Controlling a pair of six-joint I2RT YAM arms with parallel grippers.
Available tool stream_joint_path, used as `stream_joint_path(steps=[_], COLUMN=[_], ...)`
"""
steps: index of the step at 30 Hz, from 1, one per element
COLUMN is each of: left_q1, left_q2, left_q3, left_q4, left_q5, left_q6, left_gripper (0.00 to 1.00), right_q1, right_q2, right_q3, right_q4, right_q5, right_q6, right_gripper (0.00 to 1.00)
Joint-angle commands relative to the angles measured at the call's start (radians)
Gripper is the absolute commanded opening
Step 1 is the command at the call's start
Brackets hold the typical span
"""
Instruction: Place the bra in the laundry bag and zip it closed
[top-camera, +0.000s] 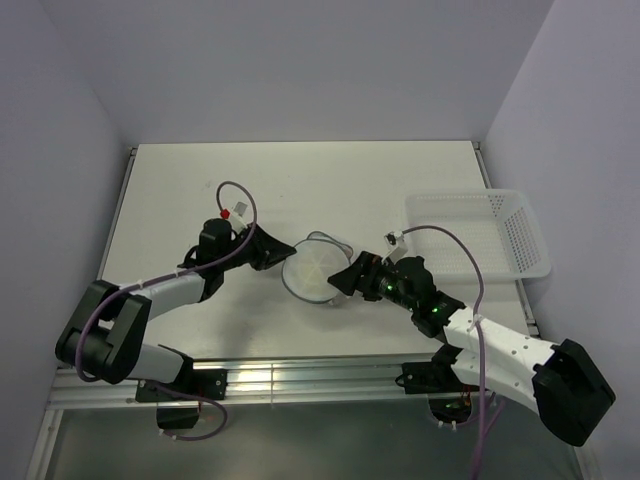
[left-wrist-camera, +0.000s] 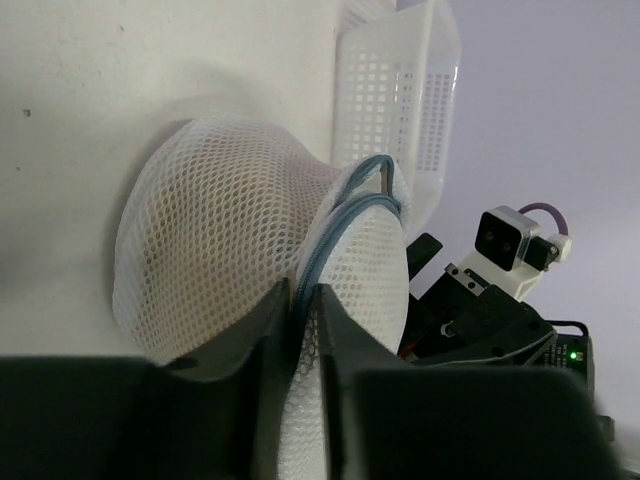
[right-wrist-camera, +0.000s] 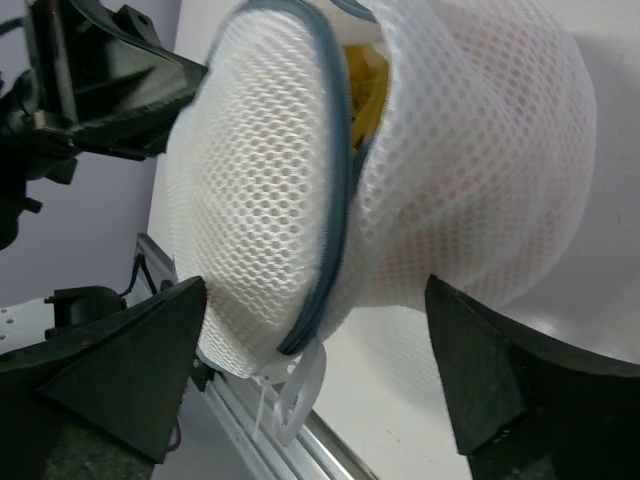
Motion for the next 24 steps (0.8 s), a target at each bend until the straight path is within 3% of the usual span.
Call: stream_joint_path(steps=[1,3,9,13,21,24], left_q1=[-0.018,-0.03,-0.058,-0.068,-0.09,-0.091], left_q2=[0.01,0.013,0.014,0.021,0.005,-0.038], left_q3=[0.053,0.059,0.108,0.158,0.254,0.261], left_q4=[-0.007,-0.004,-0.029,-0.076,-0.266,-0.334], left_q5=[-0.026,-0.029,-0.081,-0.115,-0.232,-0.282], left_q6=[0.054,0.057,0.106,0.165,0.303,0.348], left_gripper=[0.27,0.37,0.39,0.42,0.69,0.73], right_q1=[0.0,-0.001,0.0,0.0,-0.001,0.0], right_q2=[-0.037,-0.073,-0.141,-0.133,-0.12,-0.123], right_q3=[0.058,0.066,0.077,0.045,0.008,0.014], right_q4=[-0.089,-0.16,-0.29,-0.237,-0.07,-0.069], right_q5=[0.017,0.023,0.025,-0.024,-0.069,-0.08], right_q6=[0.001,-0.005,0.007,0.041,0.111,0.116], right_gripper=[1.0,1.0,1.0,0.96,0.78,0.8])
